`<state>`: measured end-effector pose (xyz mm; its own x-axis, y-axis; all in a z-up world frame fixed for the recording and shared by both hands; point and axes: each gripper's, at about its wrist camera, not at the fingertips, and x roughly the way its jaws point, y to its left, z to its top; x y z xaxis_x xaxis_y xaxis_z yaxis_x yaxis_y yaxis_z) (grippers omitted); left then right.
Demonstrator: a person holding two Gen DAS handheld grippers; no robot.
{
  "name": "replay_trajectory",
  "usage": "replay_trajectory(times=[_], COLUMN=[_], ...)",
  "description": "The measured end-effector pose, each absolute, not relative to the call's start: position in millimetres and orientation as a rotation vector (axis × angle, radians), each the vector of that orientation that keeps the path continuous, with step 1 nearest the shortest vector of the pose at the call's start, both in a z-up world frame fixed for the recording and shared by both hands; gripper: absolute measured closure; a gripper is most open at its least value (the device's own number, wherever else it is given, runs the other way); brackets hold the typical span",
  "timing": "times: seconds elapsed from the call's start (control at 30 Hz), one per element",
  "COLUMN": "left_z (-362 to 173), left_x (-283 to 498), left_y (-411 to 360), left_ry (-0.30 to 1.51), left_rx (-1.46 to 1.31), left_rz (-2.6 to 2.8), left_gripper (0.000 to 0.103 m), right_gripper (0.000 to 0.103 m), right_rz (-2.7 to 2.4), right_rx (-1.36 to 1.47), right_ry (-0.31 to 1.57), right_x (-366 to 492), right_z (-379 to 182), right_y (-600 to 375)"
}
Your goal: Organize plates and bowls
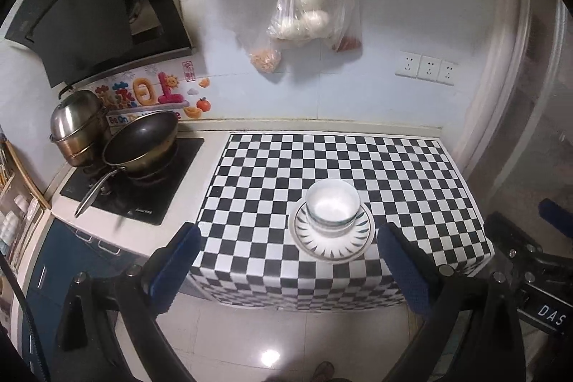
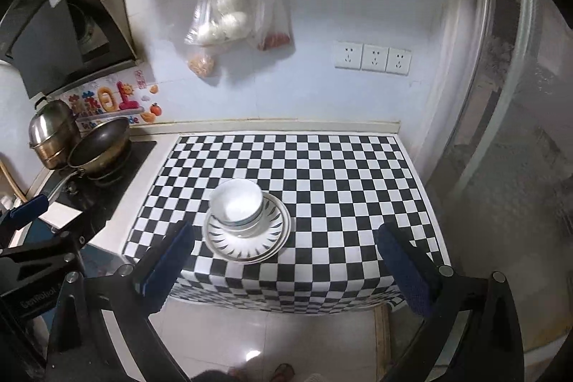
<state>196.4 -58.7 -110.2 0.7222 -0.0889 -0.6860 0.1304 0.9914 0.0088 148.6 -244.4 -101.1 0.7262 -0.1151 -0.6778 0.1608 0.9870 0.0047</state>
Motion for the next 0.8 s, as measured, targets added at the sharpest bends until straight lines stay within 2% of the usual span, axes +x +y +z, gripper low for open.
replay_trajectory(times=[0.5, 0.8], left_z=[-80, -70], left_x=[100, 66], left_y=[16, 30], left_ry=[0.681, 0.647], left_rx=[0.096, 0.086], left_rz=[-0.190, -0.195], left_gripper=[0.002, 0.002], right_gripper=[0.000, 0.000], right_rz=[-0.272, -0.325], right_rx=[0.091, 0.080], right_ry=[0.667, 0.633], right_x=[22, -25], right_z=[-63, -51], right_y=[-161, -143])
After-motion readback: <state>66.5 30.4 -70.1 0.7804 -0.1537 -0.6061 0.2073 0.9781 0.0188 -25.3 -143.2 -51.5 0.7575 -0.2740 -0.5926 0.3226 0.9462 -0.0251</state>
